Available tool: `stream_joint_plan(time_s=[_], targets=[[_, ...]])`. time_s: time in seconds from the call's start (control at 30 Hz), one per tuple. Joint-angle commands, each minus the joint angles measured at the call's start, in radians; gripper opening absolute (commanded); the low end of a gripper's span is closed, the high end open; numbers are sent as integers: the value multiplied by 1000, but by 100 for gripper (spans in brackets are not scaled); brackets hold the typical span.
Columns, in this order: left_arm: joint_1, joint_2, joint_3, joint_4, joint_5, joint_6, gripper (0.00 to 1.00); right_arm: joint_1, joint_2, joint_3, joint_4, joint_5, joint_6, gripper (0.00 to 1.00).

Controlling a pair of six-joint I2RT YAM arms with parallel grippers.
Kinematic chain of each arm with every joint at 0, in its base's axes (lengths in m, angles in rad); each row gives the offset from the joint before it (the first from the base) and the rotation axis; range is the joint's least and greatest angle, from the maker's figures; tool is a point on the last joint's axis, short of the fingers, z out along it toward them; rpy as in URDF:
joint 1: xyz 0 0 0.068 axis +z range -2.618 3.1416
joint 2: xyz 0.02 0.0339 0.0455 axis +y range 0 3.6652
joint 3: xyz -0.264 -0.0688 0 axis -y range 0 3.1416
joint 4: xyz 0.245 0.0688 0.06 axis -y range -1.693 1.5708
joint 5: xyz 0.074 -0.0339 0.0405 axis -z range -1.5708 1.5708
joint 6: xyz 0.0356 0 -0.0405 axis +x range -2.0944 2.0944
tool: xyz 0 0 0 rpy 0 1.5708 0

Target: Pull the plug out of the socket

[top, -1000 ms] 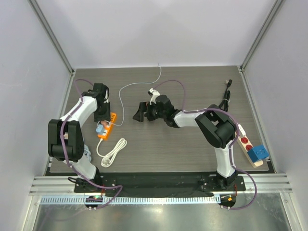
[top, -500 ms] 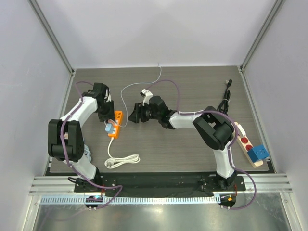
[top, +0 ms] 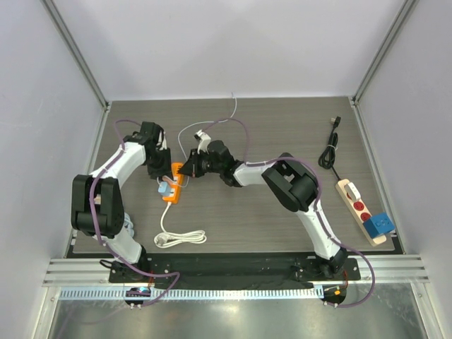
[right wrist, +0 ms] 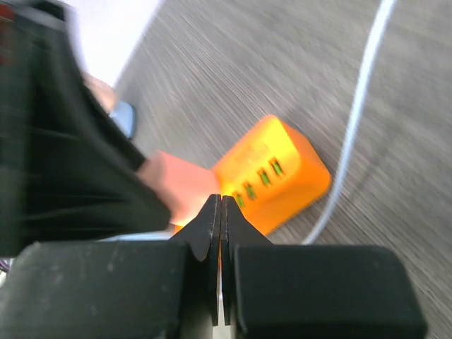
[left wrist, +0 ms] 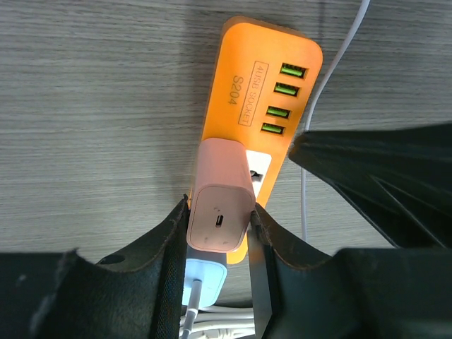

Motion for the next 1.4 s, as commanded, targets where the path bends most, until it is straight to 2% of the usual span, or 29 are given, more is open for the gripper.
stream_joint_plan(time_s=[0.0,0.27,0.4,0.67,0.73,0.97,1.1,1.27,1.37], targets=[[-10,-27,-4,-8,15,-25,0,10,29,43,47,-37,28,1],[-18,-36,-12,7,11,-37,0,27,32,58,-32,1,-27,1],[-20,-53,-10,7,-31,-39,0,30,87,104,-70,12,-21,1],[-18,-142,-32,59,-59,-60,0,37,90,17,-42,79,94,1],[-18,-162,-30,62,-100,-57,0,39,95,25,-81,98,93,1],[-18,-175,-25,70,-90,-60,0,45,161,64,-73,41,159,1],[-18,-205,-35,87,-140,-65,0,44,145,81,-110,73,113,1],[-17,-211,36,47,-194,-74,0,31,138,144,-133,67,97,1],[-18,-226,117,15,-251,-91,0,-1,124,190,-96,-9,143,1]])
